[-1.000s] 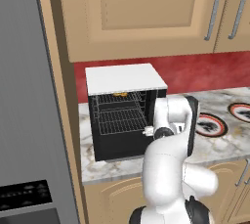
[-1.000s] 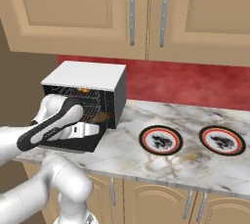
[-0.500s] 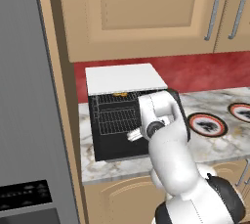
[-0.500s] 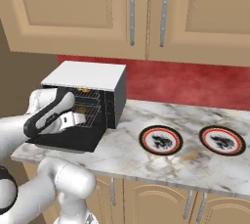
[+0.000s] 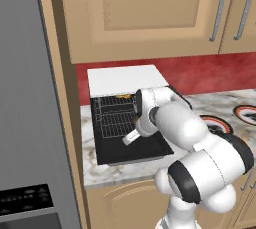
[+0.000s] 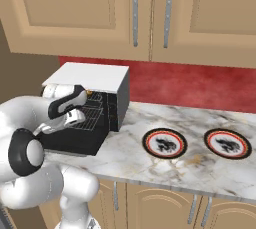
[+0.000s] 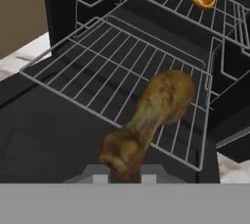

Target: Open the toaster oven door. Place the bread on the top rack in the toaster oven and place the chicken drumstick on the bottom rack.

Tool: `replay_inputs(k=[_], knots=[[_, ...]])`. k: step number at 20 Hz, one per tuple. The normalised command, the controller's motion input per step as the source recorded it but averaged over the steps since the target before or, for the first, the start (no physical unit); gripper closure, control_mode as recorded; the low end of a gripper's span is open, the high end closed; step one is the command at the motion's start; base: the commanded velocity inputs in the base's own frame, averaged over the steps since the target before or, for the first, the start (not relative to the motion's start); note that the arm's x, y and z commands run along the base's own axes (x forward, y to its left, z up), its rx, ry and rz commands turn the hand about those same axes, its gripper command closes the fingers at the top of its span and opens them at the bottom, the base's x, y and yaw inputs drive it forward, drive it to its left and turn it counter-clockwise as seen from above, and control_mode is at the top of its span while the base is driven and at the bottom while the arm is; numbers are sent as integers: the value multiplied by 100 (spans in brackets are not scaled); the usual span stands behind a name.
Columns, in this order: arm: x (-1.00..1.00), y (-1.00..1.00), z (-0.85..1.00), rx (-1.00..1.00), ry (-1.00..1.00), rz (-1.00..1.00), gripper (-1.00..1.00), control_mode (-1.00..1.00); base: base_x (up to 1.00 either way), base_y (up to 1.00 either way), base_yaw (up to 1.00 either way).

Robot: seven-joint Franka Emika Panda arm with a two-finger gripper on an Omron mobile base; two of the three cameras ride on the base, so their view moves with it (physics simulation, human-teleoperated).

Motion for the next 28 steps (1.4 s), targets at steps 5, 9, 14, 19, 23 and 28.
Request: replay_inputs(k=[5,9,14,19,23,28], knots=[[28,5,7,6,10,5,100,-100,0,0,0],[28,13,-31,0,14,1,100,-100,0,0,0],[6,4,-8,4,6,1,100,-100,0,0,0],[16,2,-6,5,5,0,100,-100,0,0,0],[36,1,-20,4,6,0,100,-100,0,0,0],[33,2,-7,4,2,0,100,-100,0,0,0]])
